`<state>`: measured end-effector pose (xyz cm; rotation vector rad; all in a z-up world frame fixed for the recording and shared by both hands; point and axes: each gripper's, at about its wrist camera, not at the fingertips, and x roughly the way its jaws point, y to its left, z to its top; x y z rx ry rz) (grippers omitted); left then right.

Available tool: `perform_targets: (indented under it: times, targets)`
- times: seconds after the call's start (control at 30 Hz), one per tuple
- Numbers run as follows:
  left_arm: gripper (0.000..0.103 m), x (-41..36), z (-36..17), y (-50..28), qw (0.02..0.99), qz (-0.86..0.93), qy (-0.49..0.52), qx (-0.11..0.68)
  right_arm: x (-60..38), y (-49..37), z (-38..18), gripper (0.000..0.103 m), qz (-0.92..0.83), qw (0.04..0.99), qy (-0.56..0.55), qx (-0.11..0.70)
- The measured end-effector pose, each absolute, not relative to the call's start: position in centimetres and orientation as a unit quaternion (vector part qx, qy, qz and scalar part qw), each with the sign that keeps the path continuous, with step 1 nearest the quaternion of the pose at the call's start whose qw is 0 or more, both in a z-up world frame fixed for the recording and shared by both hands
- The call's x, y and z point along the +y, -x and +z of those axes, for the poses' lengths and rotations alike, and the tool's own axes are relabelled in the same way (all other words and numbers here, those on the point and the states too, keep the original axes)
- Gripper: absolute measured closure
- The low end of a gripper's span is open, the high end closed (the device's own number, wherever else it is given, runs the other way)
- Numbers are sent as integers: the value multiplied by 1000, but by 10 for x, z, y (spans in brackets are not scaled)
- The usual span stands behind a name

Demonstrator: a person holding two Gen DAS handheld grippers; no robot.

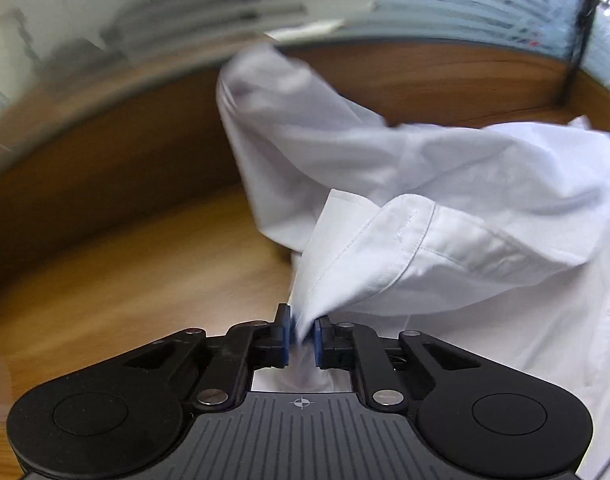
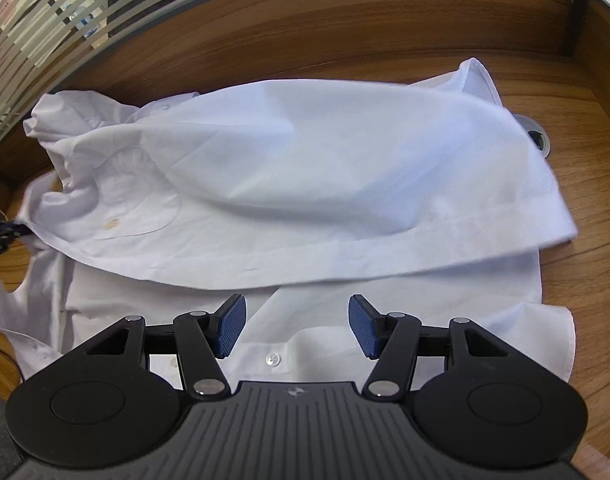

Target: Fold clothes

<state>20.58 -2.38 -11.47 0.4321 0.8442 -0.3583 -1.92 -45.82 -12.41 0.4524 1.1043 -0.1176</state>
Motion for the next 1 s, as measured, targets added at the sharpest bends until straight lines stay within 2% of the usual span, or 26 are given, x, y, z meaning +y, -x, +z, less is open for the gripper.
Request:
perform_targets:
  times: [0.13,0.3,0.53,0.6,0.67,0.87,1.0]
  targets:
    - [92,-47,-106,-185,867,-43,-372,329,-462,19,-130,40,-70,826,-204,520]
    - [91,-51,-139,-181,831,0,-434,349,-476,28,-138,40,-93,824,-214,516]
    - [84,-15,-115,-189,877,35,-219,427,-511,65,-132,40,-136,832,-238,483]
    - [71,-5,-103,-188,886,41,-148,437,-525,76,-131,40,-159,830,-260,467]
    - [50,3,-87,-181,898,43,-78,431,-539,85,-134,40,-185,826,-288,448]
    - [33,-1,-64,-156,894,52,38,444,-575,97,-146,40,-244,800,-382,393]
    - [25,-7,-58,-154,882,50,104,457,-587,93,-148,40,-256,797,-394,380]
